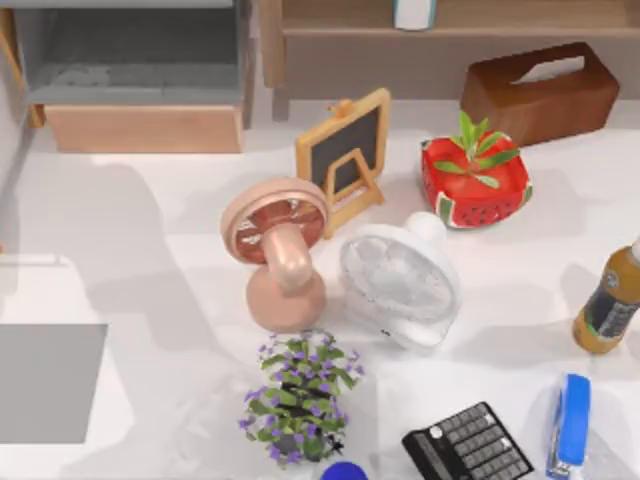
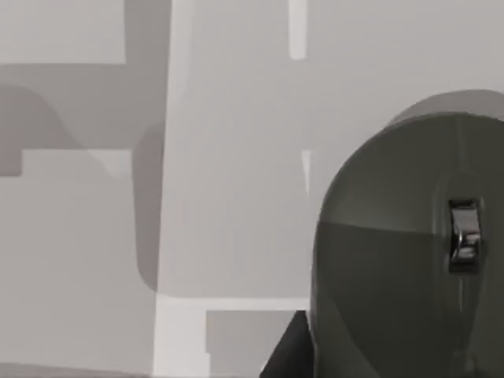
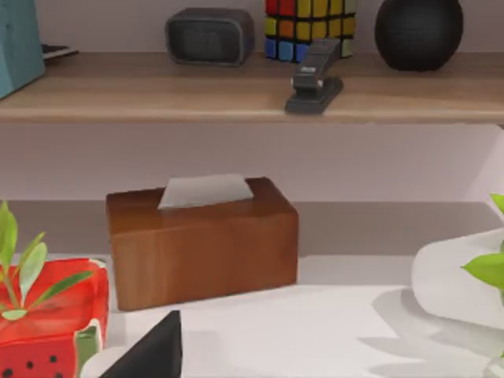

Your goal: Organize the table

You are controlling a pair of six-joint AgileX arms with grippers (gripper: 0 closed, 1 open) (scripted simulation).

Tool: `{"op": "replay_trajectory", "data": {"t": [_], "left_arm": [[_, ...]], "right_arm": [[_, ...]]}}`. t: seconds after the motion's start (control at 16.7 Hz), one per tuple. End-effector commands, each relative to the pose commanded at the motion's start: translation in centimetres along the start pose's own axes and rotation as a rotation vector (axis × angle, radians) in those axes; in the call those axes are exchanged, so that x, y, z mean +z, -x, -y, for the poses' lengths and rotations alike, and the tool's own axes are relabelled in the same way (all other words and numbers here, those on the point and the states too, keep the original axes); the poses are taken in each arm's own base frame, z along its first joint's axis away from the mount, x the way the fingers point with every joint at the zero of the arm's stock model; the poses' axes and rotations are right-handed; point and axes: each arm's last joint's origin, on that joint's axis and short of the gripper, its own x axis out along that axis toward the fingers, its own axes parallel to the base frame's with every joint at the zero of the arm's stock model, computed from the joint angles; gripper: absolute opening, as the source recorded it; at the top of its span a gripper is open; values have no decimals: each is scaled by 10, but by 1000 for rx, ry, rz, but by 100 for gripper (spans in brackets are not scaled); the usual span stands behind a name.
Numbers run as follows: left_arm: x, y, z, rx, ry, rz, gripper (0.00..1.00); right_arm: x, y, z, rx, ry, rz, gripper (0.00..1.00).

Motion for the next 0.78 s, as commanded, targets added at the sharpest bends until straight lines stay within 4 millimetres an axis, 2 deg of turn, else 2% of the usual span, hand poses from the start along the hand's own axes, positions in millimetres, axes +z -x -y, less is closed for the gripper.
{"op": "replay_trajectory", "data": {"t": [0.36, 0.54, 0.78], "left_arm": [[-13, 61, 6, 28, 41, 88, 0], [-24, 99, 24, 42, 36, 160, 0], [-48, 142, 57, 44, 8, 254, 0]], "right_arm": [[0, 0, 0, 0, 0, 0, 100], [0, 0, 0, 0, 0, 0, 100], [0, 0, 0, 0, 0, 0, 100]]}}
